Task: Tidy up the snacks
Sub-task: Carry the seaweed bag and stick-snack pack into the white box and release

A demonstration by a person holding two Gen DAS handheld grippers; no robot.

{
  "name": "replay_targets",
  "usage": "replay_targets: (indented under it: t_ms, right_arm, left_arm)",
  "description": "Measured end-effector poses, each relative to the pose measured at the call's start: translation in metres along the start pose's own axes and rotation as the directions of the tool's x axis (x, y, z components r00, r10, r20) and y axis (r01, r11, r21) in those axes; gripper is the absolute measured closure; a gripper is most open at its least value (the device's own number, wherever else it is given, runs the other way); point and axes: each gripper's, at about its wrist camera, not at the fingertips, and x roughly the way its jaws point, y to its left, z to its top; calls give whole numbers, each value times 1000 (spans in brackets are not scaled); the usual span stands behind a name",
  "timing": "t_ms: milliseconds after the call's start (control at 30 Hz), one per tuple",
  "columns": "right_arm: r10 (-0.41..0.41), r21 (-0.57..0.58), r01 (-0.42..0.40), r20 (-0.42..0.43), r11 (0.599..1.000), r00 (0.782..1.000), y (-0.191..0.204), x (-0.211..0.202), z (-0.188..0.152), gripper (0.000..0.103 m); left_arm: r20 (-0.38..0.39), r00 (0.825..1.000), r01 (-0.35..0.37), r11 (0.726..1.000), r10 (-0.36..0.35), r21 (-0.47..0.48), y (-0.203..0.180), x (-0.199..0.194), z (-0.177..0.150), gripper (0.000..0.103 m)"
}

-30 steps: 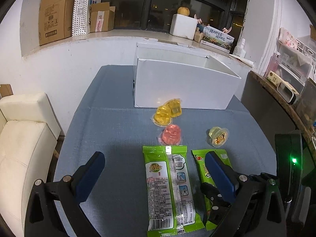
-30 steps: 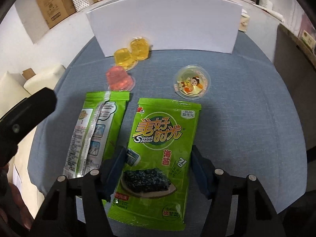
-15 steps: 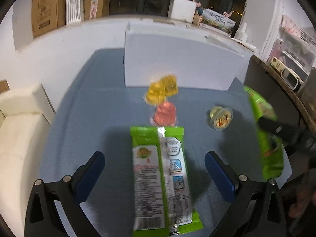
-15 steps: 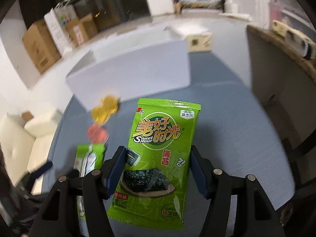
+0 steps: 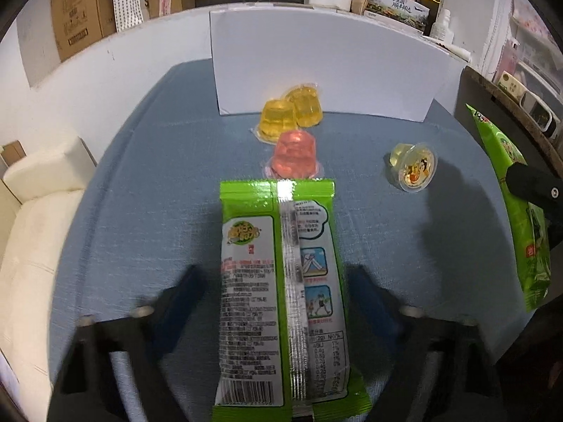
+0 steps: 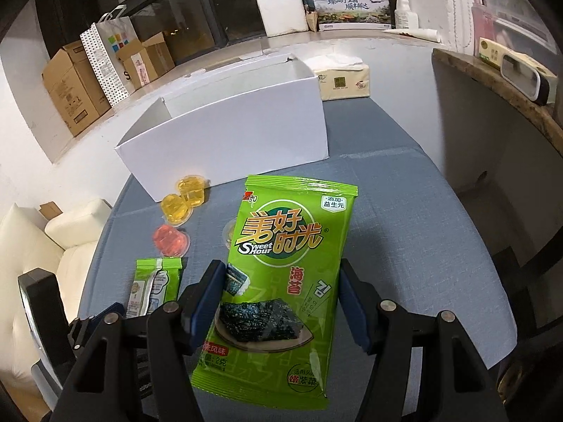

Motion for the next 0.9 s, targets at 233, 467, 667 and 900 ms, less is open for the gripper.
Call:
replay_targets:
  t_ms: [233,467,667,900]
  right_arm:
    - [7,-9,-7,13,1000,1000,-1,-3,-1,35]
    - [32,-29,-30,50,999,998,-1,-9,8,35]
    - [51,-118,-34,137,992,989,10,-18,56,35]
    - [109,-214,-70,176,974,978,29,2,149,35]
  left_arm:
    - [21,999,33,999,-33,10,-2,-10,0,37]
    - [113,992,49,998,-52,26,-4,-41,23,37]
    - [213,969,121,992,-124,29,-2,-63,85,37]
    - [273,947,170,985,-168,15,-1,-60,193,37]
